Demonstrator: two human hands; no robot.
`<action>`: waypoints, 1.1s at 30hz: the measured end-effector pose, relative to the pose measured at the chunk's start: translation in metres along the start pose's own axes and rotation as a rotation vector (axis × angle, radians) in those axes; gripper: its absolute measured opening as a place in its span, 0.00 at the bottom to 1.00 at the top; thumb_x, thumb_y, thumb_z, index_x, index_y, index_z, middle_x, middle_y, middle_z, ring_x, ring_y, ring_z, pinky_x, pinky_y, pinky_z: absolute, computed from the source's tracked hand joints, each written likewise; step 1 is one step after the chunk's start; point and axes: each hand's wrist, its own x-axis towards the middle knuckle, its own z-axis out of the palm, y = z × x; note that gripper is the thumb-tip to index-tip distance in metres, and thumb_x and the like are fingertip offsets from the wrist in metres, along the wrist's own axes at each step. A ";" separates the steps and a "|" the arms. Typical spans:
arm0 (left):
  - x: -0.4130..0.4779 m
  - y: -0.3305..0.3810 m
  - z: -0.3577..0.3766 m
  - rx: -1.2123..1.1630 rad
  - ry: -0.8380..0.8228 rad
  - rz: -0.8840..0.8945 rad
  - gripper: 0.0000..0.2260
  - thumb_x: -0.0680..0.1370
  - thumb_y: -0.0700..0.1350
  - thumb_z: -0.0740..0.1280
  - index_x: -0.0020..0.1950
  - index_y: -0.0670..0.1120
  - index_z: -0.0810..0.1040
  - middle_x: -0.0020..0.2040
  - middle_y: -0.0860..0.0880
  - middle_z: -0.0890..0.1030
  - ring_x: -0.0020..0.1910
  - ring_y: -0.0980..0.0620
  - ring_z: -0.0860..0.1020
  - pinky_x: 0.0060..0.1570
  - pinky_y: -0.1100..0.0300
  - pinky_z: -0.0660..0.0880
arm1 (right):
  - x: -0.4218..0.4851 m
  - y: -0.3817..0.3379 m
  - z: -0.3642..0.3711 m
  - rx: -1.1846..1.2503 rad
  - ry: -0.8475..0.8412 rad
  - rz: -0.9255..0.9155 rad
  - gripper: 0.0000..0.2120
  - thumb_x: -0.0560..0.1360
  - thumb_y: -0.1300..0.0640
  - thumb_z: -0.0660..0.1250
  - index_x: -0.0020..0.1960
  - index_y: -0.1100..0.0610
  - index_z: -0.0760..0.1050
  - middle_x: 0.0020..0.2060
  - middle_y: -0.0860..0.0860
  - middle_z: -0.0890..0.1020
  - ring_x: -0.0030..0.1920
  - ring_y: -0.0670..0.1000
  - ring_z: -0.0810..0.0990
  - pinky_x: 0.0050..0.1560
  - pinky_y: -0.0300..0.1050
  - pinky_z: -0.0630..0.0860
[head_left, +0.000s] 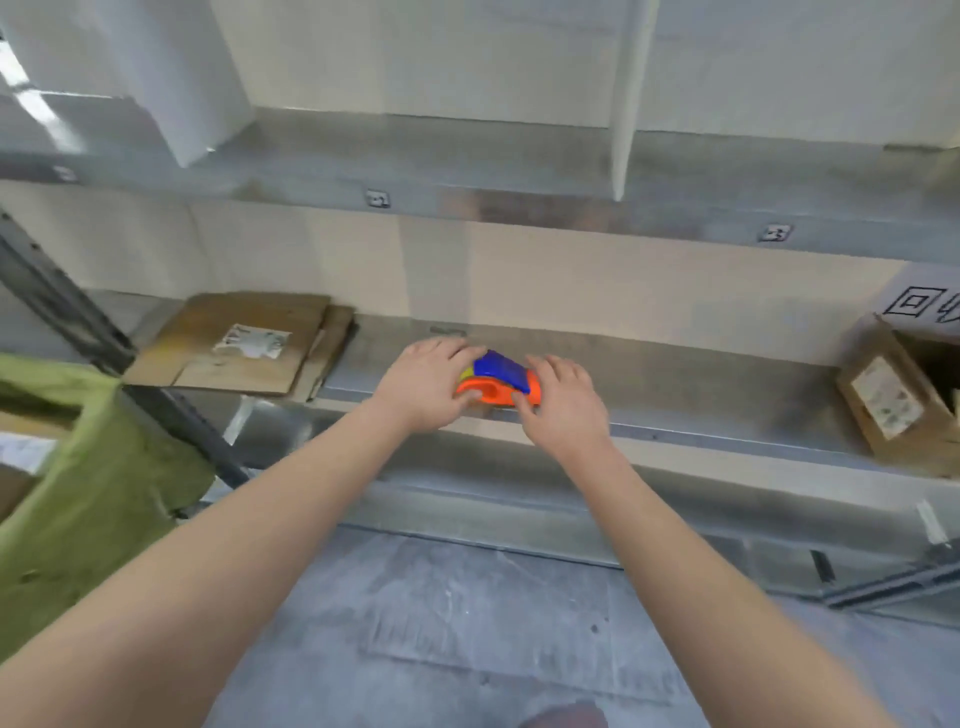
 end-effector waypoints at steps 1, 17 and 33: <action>-0.014 -0.025 -0.004 0.006 -0.003 -0.023 0.28 0.77 0.61 0.58 0.75 0.51 0.64 0.72 0.47 0.69 0.71 0.45 0.65 0.70 0.52 0.59 | 0.006 -0.028 0.010 0.002 -0.010 -0.023 0.26 0.76 0.45 0.63 0.71 0.52 0.69 0.66 0.54 0.74 0.68 0.60 0.69 0.67 0.55 0.68; -0.127 -0.354 -0.019 0.057 -0.045 -0.417 0.26 0.79 0.60 0.58 0.75 0.53 0.61 0.73 0.49 0.66 0.72 0.47 0.64 0.70 0.51 0.61 | 0.133 -0.310 0.165 0.028 -0.193 -0.340 0.24 0.79 0.47 0.60 0.74 0.50 0.64 0.70 0.51 0.70 0.71 0.55 0.63 0.70 0.49 0.65; -0.110 -0.517 0.023 -0.424 -0.161 -0.676 0.28 0.80 0.55 0.63 0.77 0.51 0.58 0.77 0.47 0.57 0.76 0.45 0.55 0.74 0.50 0.54 | 0.194 -0.332 0.272 0.140 -0.311 0.189 0.27 0.77 0.43 0.64 0.74 0.46 0.64 0.74 0.53 0.64 0.70 0.61 0.63 0.68 0.51 0.64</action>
